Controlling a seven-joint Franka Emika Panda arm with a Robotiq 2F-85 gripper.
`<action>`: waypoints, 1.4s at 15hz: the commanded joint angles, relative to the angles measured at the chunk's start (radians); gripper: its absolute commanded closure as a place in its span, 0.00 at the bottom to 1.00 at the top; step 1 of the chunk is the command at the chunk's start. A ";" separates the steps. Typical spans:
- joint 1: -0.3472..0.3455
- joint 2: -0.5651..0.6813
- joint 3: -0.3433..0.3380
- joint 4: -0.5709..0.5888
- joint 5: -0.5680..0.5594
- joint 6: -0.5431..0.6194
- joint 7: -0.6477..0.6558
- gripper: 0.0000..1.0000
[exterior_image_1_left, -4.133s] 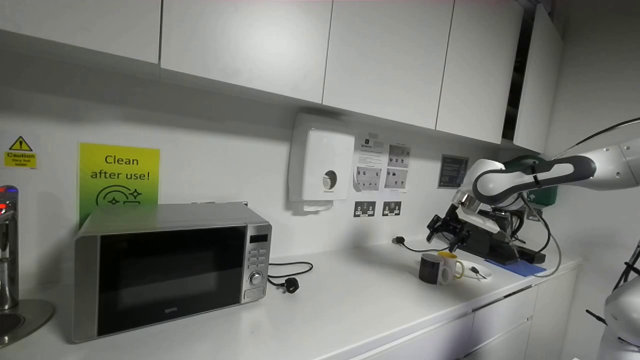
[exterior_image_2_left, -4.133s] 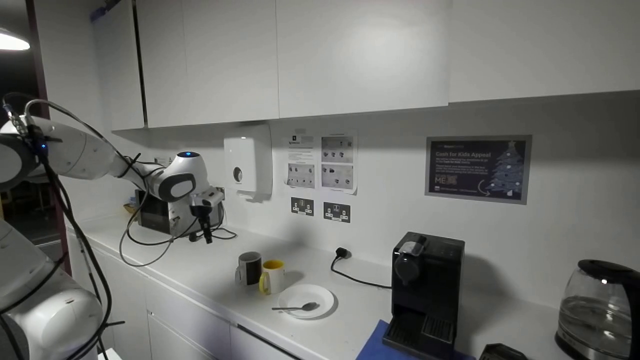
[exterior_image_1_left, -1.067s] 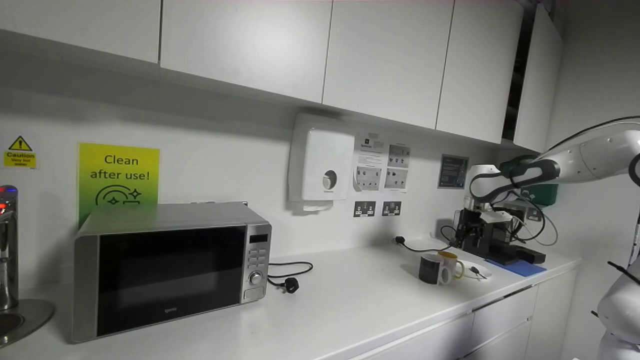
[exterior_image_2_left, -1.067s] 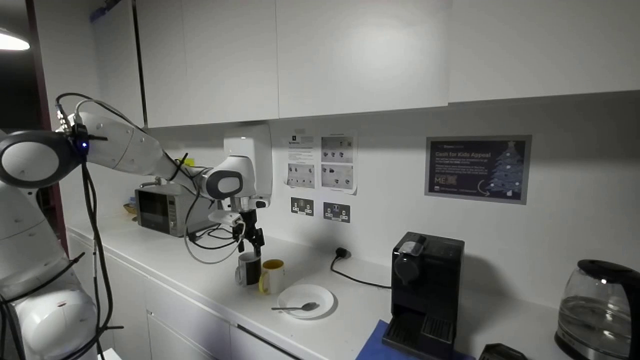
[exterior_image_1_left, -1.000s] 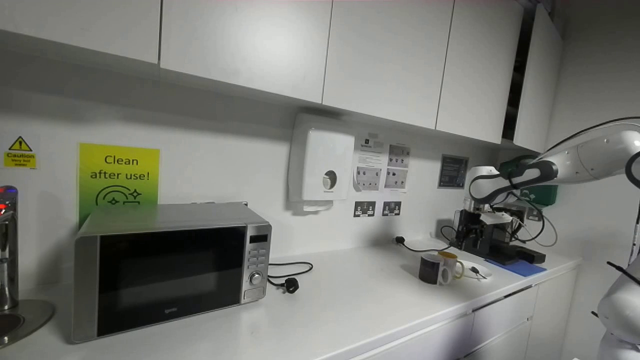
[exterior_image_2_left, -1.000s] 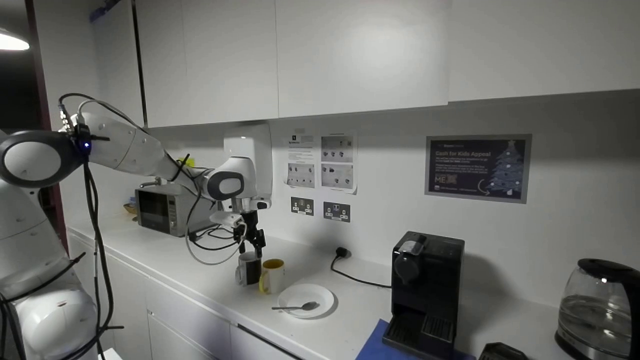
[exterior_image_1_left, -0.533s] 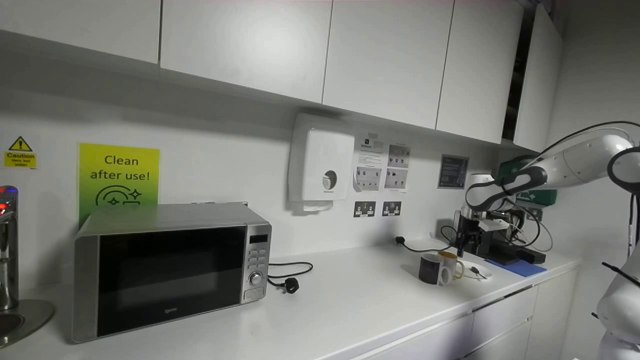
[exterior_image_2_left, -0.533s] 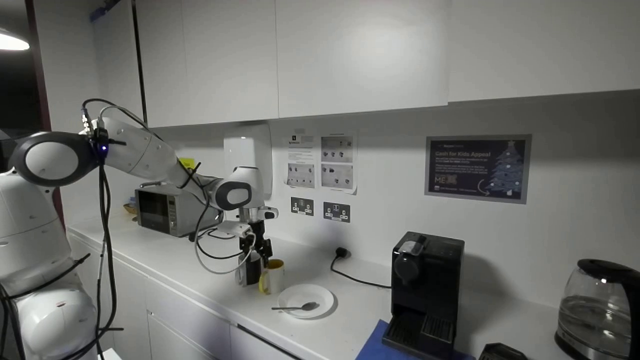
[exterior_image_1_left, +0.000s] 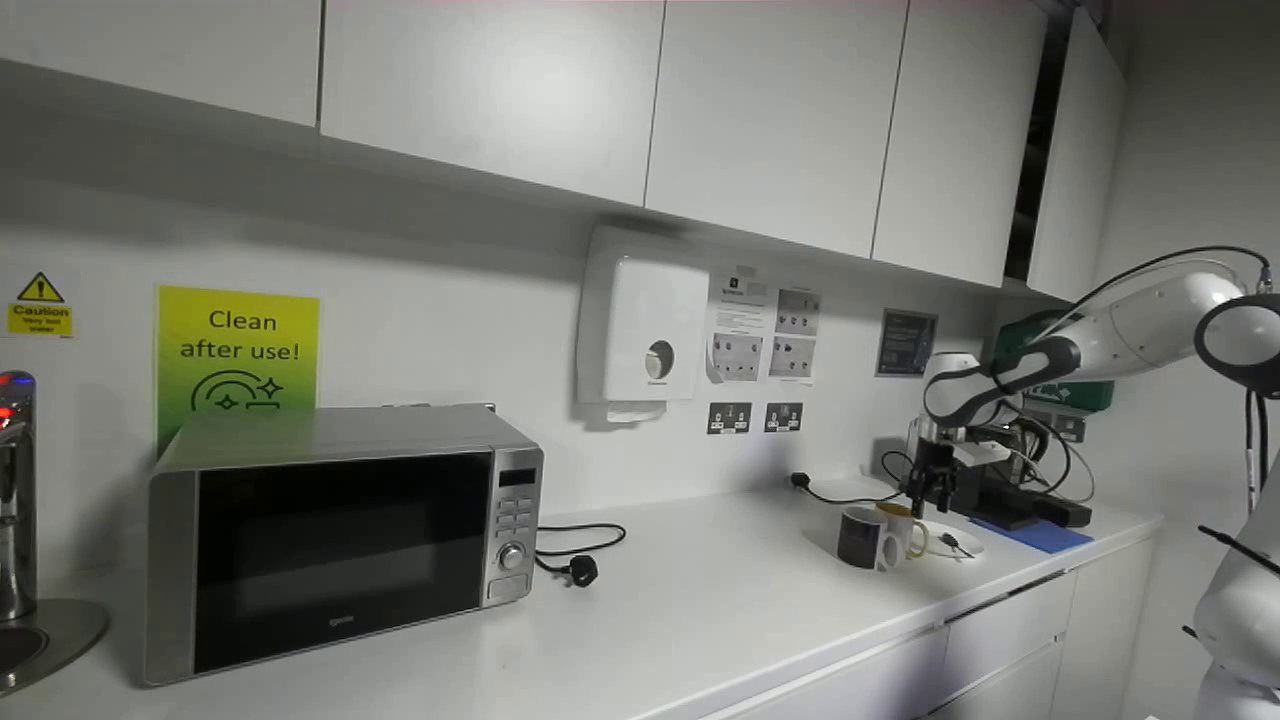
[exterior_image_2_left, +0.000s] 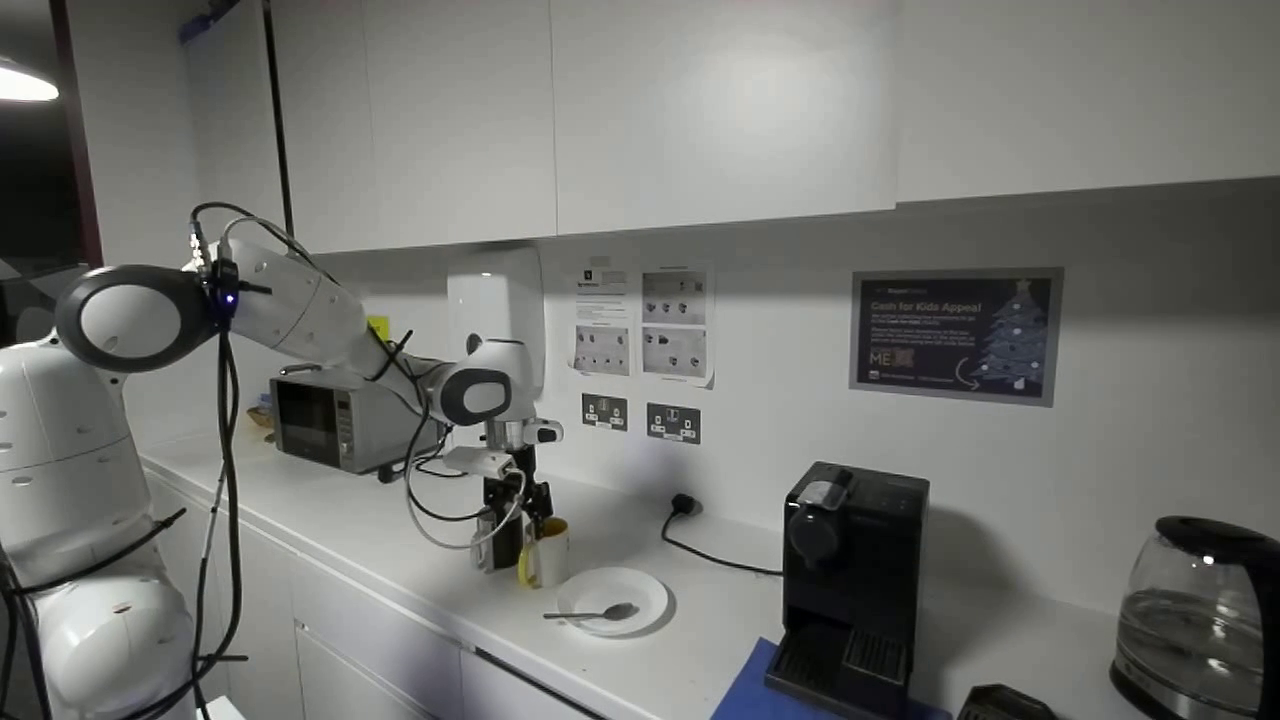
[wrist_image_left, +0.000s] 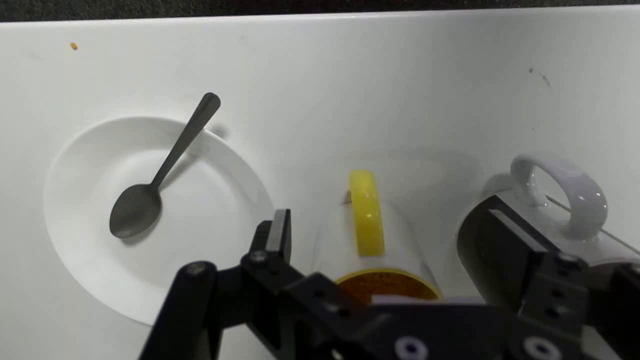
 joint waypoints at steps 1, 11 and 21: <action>-0.009 0.021 0.005 0.031 -0.028 0.009 -0.028 0.00; -0.013 0.075 0.002 0.058 -0.014 -0.005 -0.023 0.00; -0.014 0.129 0.005 0.108 -0.005 -0.016 -0.027 0.00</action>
